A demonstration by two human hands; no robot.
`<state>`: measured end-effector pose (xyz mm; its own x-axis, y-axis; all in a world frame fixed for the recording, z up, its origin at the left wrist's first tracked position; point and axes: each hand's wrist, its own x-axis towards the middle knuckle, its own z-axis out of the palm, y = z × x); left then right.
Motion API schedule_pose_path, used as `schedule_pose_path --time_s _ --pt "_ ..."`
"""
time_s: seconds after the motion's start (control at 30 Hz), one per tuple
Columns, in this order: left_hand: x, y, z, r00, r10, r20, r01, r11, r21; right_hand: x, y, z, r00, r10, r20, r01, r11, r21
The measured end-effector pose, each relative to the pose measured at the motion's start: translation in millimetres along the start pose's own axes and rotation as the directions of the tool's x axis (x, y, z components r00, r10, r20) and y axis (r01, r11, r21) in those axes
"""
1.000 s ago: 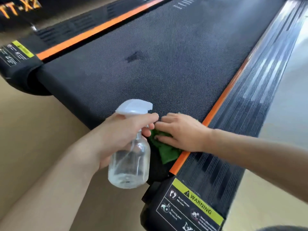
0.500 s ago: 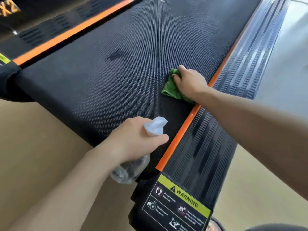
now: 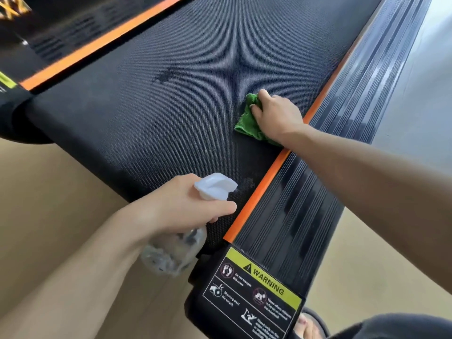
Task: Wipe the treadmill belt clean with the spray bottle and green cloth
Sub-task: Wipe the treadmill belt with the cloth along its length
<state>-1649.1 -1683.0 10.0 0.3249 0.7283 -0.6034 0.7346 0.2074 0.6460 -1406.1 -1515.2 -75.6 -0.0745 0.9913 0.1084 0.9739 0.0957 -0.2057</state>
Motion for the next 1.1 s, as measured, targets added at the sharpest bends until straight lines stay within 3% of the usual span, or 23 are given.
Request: schedule_pose_path --time_s 0.2,0.37,0.5,0.67,0.83,0.93,1.03,1.1 --pt "-33 -16 -4 0.995 -0.059 0.078 0.055 0.997 0.050 -3 -3 -1 1.000 -0.008 -0.016 0.008 1.000 -0.016" --pt "-53 -21 -9 0.994 -0.049 0.102 0.053 0.998 -0.038 -10 -10 -4 1.000 -0.008 0.004 0.008 1.000 -0.028" --pt "-62 -27 -14 0.997 -0.040 0.064 0.042 0.998 -0.038 -43 -27 -9 0.984 -0.166 0.072 0.169 0.985 -0.034" --pt "-69 -38 -34 0.998 -0.052 -0.027 0.049 0.996 -0.077 -97 -64 -28 0.856 -0.474 0.205 0.489 0.872 -0.028" --pt "-69 -43 -44 0.997 -0.033 -0.063 0.028 0.996 -0.088 -144 -103 -36 0.639 -0.692 0.336 0.670 0.715 0.200" --pt "-65 -41 -44 0.997 -0.015 -0.075 0.008 0.995 -0.095 -156 -107 -36 0.588 -0.757 0.286 0.711 0.652 0.264" --pt "-62 -42 -44 0.998 0.004 -0.069 -0.008 0.998 -0.066 -148 -85 -47 0.527 -0.778 0.342 0.790 0.597 0.140" --pt "-62 -42 -43 0.998 0.006 -0.066 -0.010 0.998 -0.056 -131 -66 -57 0.530 -0.763 0.371 0.815 0.578 0.025"
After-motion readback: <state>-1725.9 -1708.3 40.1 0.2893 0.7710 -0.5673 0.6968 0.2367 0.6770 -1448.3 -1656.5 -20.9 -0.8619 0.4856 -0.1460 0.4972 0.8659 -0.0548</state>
